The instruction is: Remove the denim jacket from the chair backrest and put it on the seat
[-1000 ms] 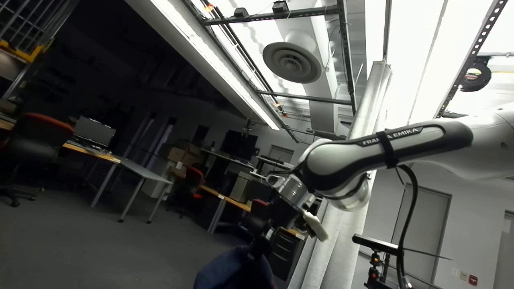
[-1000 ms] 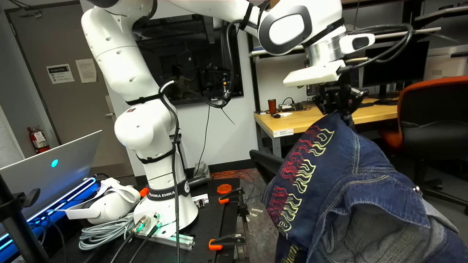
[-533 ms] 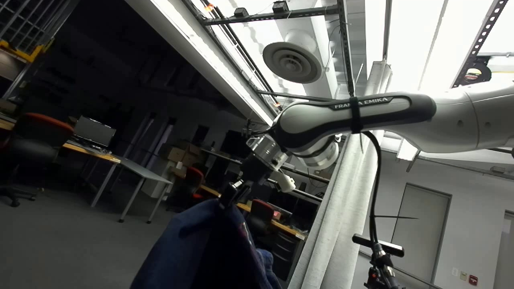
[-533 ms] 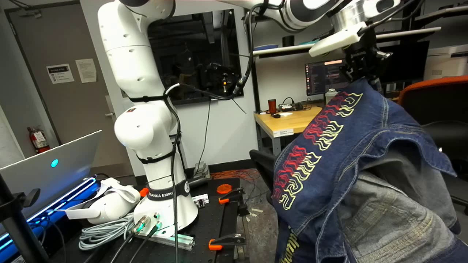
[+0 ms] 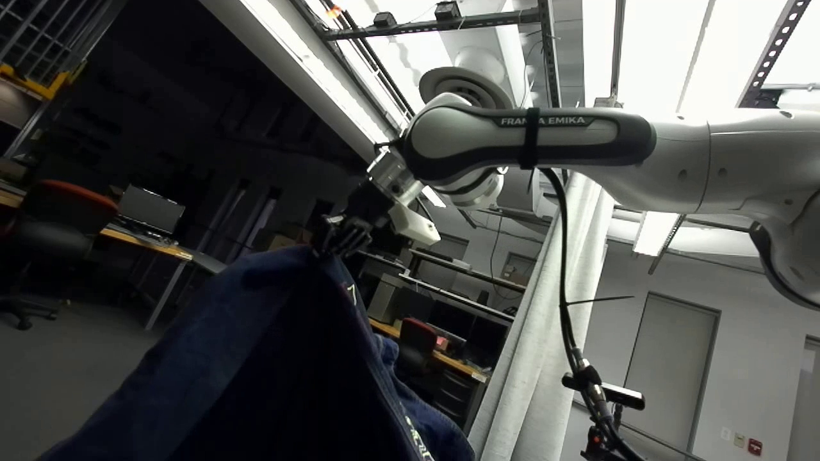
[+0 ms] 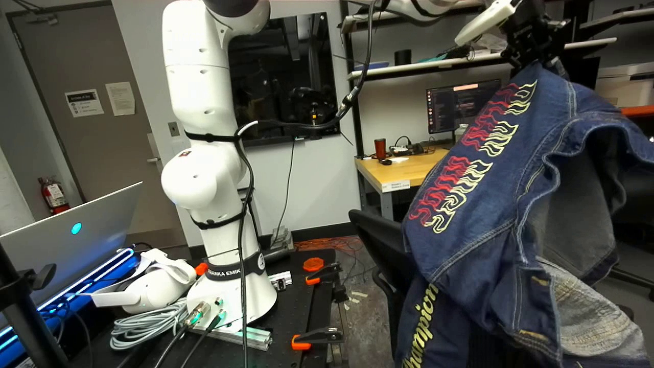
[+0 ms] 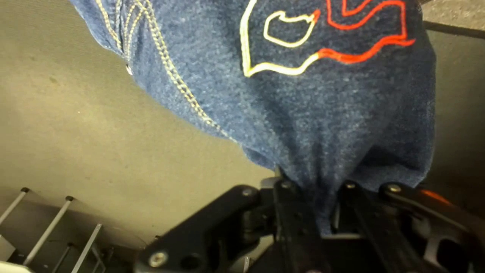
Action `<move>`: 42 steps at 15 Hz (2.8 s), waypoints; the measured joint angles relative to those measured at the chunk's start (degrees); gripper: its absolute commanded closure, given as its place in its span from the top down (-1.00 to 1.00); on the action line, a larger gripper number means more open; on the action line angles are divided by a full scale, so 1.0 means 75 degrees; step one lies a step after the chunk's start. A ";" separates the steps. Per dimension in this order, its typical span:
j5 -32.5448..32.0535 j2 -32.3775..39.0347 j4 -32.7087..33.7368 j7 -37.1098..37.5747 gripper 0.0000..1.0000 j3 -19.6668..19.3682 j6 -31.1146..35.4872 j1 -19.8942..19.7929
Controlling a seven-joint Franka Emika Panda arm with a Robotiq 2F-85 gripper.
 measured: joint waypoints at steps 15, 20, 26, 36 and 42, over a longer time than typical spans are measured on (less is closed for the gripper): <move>-0.2080 0.1336 0.4395 0.2253 -0.94 0.0382 -0.0490 0.1624; -0.2109 0.2008 0.5795 0.2408 -0.94 0.0242 -0.0340 0.1968; -0.2109 0.2766 0.7027 0.2407 -0.94 0.0011 -0.0283 0.2215; -0.1333 0.3256 0.7111 0.1577 -0.94 0.0282 0.0078 0.1643; 0.0032 0.2866 0.5008 0.0396 -0.94 0.0646 -0.0137 0.0125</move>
